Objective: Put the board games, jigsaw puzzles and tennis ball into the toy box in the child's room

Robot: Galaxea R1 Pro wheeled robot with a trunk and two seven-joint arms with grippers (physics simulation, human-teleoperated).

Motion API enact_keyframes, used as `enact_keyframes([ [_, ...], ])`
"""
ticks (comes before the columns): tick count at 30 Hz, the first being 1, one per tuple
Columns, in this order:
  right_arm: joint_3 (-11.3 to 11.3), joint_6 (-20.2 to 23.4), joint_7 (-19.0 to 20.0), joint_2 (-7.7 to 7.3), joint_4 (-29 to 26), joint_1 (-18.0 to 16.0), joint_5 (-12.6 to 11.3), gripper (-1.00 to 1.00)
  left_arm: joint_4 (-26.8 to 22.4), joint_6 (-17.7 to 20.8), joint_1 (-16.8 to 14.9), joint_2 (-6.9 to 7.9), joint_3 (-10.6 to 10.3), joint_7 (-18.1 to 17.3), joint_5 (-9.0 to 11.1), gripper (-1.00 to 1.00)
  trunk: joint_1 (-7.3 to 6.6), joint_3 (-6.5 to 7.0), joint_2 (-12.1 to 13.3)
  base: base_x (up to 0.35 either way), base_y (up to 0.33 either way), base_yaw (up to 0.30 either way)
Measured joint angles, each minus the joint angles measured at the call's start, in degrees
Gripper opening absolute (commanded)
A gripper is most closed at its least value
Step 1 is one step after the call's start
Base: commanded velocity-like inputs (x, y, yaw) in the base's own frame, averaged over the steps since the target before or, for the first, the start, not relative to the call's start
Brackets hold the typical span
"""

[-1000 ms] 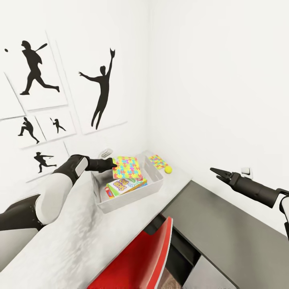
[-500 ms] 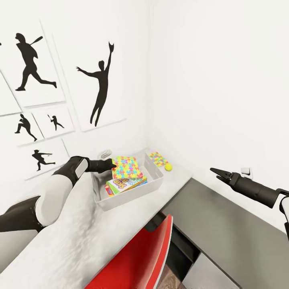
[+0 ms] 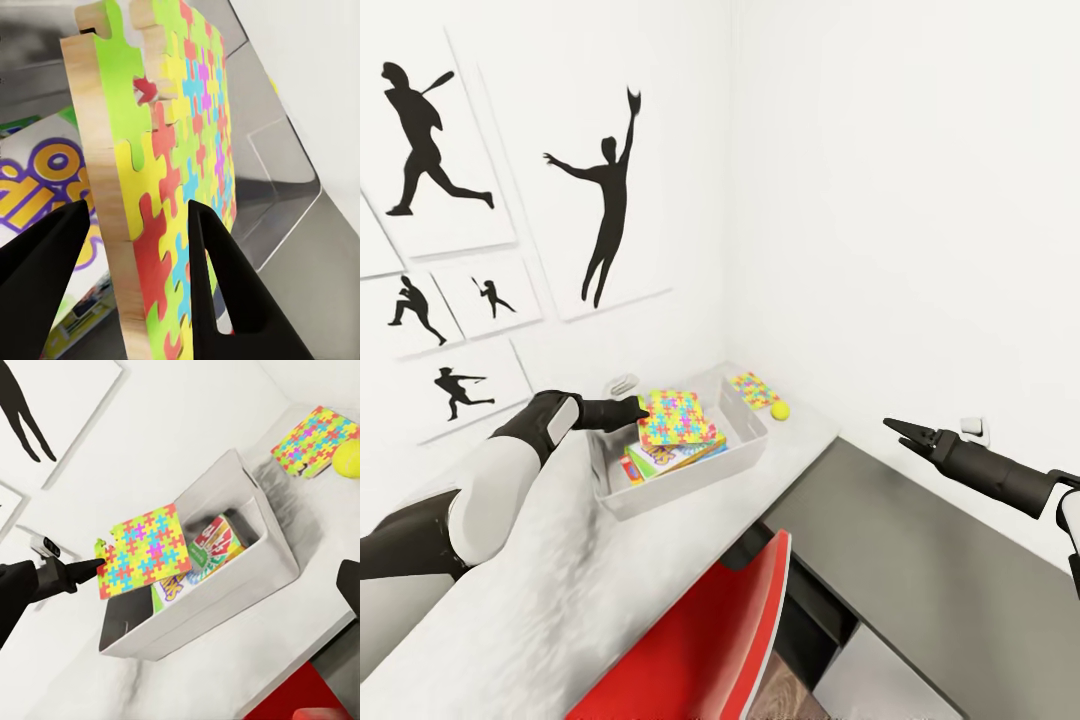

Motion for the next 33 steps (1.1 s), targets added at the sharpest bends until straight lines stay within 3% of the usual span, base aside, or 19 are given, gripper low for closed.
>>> enact_keyframes([
  [28,0.0,0.0,0.0,0.0,0.0,0.3,0.1,1.0,-0.4,-0.3,0.0,0.21,0.1,0.0,0.1,-1.0,0.0,-2.6,0.0,0.0,0.0,0.0],
  [33,0.0,0.0,0.0,0.0,-0.1,0.6,0.1,1.0,-0.5,-0.3,0.0,0.83,0.2,0.0,0.2,-1.0,0.0,-2.79,0.0,0.0,0.0,0.0],
])
